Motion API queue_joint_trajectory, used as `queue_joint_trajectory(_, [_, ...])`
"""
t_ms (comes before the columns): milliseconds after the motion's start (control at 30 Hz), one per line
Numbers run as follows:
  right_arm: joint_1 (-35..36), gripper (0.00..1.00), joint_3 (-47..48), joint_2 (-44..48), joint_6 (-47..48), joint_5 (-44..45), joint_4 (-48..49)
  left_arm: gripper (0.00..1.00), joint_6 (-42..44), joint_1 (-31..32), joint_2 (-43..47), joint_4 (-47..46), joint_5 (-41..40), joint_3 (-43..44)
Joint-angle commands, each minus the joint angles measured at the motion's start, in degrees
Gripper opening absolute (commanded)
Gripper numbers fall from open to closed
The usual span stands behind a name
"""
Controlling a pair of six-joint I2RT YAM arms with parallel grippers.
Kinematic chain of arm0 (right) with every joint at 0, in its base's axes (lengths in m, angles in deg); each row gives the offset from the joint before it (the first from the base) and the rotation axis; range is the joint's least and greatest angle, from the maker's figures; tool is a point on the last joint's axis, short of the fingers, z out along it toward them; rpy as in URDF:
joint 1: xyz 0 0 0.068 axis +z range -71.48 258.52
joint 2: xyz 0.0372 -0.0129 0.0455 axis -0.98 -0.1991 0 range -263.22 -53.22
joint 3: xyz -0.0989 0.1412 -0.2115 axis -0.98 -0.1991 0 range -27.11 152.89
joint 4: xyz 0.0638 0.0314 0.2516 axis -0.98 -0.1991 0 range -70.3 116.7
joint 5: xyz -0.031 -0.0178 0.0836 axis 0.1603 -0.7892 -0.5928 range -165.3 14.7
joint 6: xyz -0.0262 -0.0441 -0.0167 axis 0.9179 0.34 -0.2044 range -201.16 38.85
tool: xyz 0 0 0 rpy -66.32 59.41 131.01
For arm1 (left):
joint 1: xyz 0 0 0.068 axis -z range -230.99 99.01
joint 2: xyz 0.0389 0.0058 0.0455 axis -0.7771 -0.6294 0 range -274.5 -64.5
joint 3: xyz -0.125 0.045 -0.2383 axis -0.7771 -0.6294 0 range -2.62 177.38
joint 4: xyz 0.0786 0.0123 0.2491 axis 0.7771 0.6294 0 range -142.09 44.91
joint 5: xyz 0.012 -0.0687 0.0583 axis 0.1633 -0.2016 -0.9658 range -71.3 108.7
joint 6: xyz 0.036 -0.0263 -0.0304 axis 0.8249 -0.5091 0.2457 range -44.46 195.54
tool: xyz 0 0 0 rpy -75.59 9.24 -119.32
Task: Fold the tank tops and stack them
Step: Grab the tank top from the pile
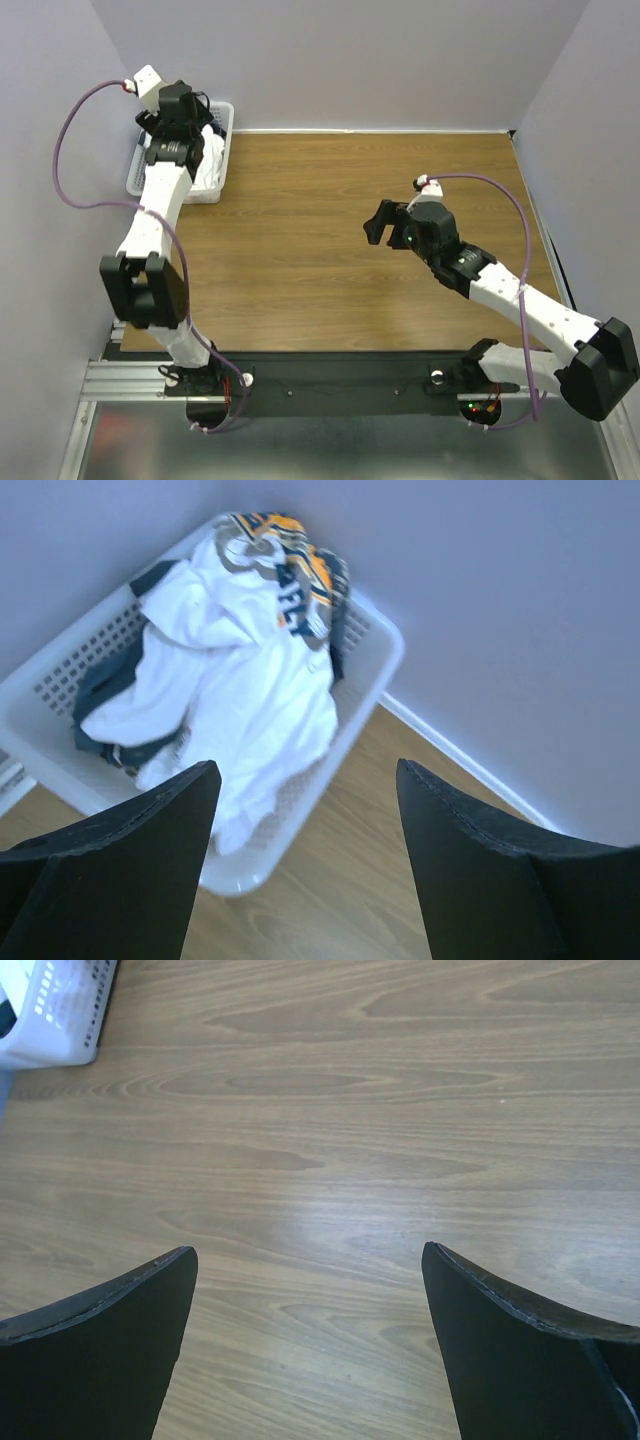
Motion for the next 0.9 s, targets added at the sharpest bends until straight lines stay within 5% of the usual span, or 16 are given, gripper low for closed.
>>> queue_joint_trajectory(0, [-0.08, 1.00, 3.04, -0.72, 0.40, -4.30, 0.84, 0.80, -2.88, -3.54, -11.64, 0.65, -2.83, 10.79])
queue_joint_trajectory(267, [-0.08, 1.00, 2.69, -2.91, 0.49, -4.13, 0.92, 0.75, -2.78, -5.99, -34.67, 5.13, -7.85, 27.44])
queue_joint_trajectory(433, [-0.08, 1.00, 2.34, -4.41, 0.49, -3.16, 0.93, 0.72, -3.14, -7.32, -41.89, 9.00, -7.59, 36.22])
queue_joint_trajectory(567, [-0.08, 1.00, 2.25, -5.90, 0.66, -2.72, 1.01, 0.66, -3.14, -8.02, -42.69, 6.99, -7.15, 35.10])
queue_joint_trajectory(700, [-0.08, 1.00, 2.08, -6.26, 0.23, -3.51, 0.93, 0.47, -3.05, -8.73, -43.04, 5.93, -5.22, 34.83])
queue_joint_trajectory(800, [-0.08, 1.00, 2.25, -6.17, 0.22, -3.60, 1.01, 0.09, -2.96, -9.17, -43.22, 5.66, -3.91, 34.83])
queue_joint_trajectory(867, [-0.08, 1.00, 2.08, -5.91, 0.40, -3.60, 1.01, 0.00, -2.70, -9.26, -42.96, 5.40, -3.38, 34.92])
